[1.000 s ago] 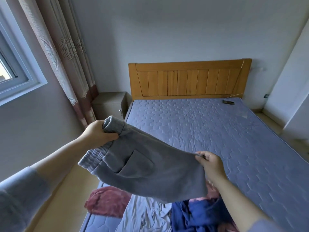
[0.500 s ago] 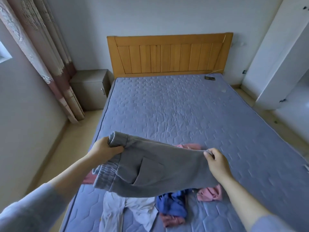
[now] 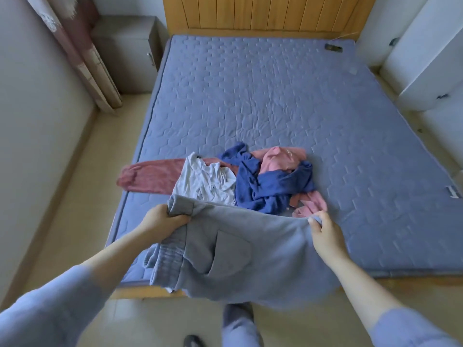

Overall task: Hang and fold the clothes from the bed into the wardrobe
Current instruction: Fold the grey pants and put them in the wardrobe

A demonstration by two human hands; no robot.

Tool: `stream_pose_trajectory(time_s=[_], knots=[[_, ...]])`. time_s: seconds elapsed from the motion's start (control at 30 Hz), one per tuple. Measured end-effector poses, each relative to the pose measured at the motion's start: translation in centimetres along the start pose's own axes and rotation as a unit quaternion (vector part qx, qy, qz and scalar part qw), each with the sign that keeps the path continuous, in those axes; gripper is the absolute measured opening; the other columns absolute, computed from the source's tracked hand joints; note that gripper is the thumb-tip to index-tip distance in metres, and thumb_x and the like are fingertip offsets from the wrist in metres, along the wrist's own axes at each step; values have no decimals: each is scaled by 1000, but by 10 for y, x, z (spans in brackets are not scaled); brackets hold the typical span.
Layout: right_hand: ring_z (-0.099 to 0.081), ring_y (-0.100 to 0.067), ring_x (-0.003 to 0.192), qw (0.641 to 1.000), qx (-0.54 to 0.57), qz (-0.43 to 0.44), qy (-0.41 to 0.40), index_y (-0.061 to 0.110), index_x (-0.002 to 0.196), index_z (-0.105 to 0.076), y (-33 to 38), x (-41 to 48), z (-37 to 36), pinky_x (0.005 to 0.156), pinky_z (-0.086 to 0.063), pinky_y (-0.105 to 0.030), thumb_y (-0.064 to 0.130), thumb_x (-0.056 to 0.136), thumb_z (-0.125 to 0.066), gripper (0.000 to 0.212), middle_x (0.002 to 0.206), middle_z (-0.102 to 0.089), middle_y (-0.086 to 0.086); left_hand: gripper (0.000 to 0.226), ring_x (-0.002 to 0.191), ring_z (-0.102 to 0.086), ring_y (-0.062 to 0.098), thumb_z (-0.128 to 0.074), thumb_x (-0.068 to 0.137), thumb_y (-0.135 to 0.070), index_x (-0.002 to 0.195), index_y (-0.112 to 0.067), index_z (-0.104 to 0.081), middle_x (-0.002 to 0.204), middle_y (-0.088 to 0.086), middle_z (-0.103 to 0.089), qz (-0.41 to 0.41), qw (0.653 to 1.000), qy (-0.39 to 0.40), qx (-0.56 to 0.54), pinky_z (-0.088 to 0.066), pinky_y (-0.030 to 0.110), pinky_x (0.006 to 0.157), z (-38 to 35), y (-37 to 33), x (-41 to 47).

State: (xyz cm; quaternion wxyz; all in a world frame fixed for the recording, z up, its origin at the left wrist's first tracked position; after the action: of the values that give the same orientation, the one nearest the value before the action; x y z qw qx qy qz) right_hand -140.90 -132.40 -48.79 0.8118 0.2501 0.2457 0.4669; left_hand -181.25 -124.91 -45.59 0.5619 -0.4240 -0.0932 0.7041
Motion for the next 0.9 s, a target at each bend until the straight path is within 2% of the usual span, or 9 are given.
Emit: stream_pose_trajectory(time_s=[0.13,0.3,0.43,0.67,0.8,0.9], knots=[[-59,-37,89,999,-12,-14,40,9,92,-60,-21,10,-28,68,-35,-35,15,96,-54,9,93,-67,-16,18,74,-59,11,-72,83,-33,81,-16,-64,78,-3,-66,45,999,6,-21,-43,24,58,-29,32,8],[-54,-29,80,995,-21,-42,92,17,84,-53,-51,38,-57,66,-34,-33,18,96,-54,12,82,-60,-5,25,79,-62,17,-72,82,-36,87,-12,-66,84,2,-68,107,994,19,-10,-49,31,69,-68,54,30],[-48,-24,75,990,-34,-67,116,14,87,-58,-67,74,-75,62,-28,-32,18,96,-55,11,79,-57,-2,26,74,-61,15,-72,82,-35,83,-9,-65,81,5,-69,131,991,13,0,-44,27,61,-91,52,56],[-49,-25,81,986,-32,-47,155,6,92,-59,-73,144,-112,66,-30,-32,14,95,-55,10,84,-58,-3,25,77,-62,19,-73,80,-38,83,-15,-65,79,2,-68,152,988,0,1,-49,33,67,-105,49,114],[-54,-29,85,985,-25,-37,169,6,94,-58,-60,171,-140,68,-33,-32,16,96,-54,11,86,-61,-6,21,71,-60,14,-73,81,-36,76,-18,-63,75,0,-67,161,986,-31,-7,-43,28,56,-99,61,137],[-54,-30,87,984,-32,-21,176,9,91,-56,-44,188,-163,69,-34,-33,18,96,-53,11,87,-60,-5,23,69,-61,16,-71,83,-36,76,-16,-61,73,1,-67,149,988,-41,25,-42,28,54,-91,72,154]])
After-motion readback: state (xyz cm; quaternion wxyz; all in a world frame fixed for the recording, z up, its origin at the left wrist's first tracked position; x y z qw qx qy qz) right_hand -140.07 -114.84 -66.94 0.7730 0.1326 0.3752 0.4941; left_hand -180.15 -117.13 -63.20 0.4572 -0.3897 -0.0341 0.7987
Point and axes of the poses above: each hand's wrist, its own x-axis towards the middle knuckle, its own z-axis out of the back of the hand, y = z × x, the point moved 5 cm from there along x, towards the middle knuckle
